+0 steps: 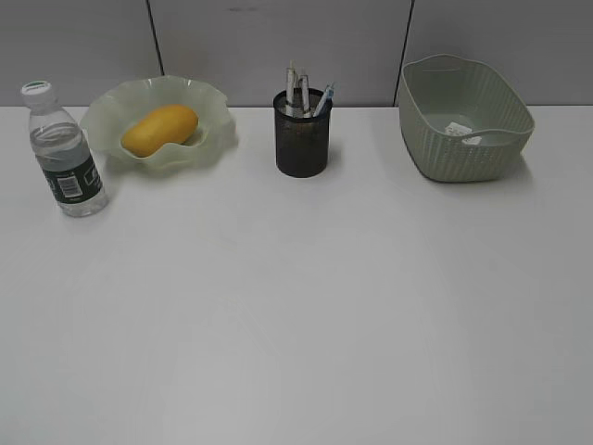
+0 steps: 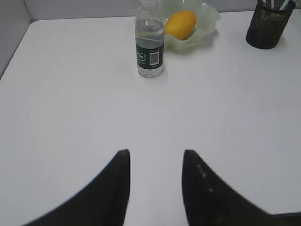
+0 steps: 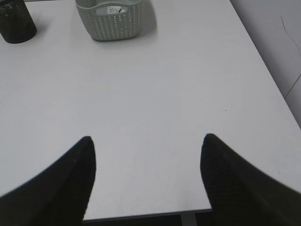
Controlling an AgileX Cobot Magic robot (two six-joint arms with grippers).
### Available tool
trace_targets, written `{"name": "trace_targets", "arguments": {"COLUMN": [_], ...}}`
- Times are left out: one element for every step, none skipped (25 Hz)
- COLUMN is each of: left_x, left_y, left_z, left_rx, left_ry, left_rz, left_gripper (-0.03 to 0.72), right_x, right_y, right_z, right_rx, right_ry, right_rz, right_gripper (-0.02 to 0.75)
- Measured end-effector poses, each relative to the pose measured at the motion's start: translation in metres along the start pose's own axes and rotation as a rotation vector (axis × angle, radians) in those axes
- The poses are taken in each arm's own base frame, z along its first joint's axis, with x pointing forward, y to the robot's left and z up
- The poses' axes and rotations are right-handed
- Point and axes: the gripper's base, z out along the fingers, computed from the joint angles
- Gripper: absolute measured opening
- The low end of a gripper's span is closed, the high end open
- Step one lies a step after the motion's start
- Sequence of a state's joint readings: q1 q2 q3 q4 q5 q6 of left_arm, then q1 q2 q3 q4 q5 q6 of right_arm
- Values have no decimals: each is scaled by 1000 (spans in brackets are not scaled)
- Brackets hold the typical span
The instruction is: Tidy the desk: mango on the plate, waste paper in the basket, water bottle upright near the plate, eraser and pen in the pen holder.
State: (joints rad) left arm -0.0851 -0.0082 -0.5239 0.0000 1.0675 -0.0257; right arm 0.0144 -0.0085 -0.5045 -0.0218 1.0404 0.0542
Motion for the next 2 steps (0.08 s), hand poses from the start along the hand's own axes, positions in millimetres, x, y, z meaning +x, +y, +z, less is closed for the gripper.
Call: {"name": "trace_targets", "arguments": {"left_x": [0, 0], "left_y": [0, 0], "left_z": [0, 0], "left_rx": [0, 0], "left_ry": [0, 0], "left_rz": [0, 0], "left_gripper": [286, 284], "right_x": [0, 0], "right_y": [0, 0], "right_z": [0, 0], "right_rx": [0, 0], "right_ry": [0, 0], "right_rz": [0, 0], "right_gripper": [549, 549]}}
